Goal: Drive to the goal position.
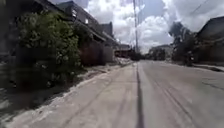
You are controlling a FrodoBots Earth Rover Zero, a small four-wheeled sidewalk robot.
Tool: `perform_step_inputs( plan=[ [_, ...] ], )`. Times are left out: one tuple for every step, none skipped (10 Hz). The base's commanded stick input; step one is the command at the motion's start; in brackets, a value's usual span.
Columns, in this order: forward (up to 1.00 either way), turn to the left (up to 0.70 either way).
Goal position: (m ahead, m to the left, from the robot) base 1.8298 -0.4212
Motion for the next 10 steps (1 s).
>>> perform_step_inputs(
  plan=[
    [1.00, -0.03],
    [1.00, -0.03],
    [1.00, -0.03],
    [1.00, -0.04],
    [1.00, -0.07],
    [1.00, -0.18],
    [1.00, -0.36],
    [1.00, -0.39],
    [1.00, -0.38],
    [1.00, -0.34]
  ],
)
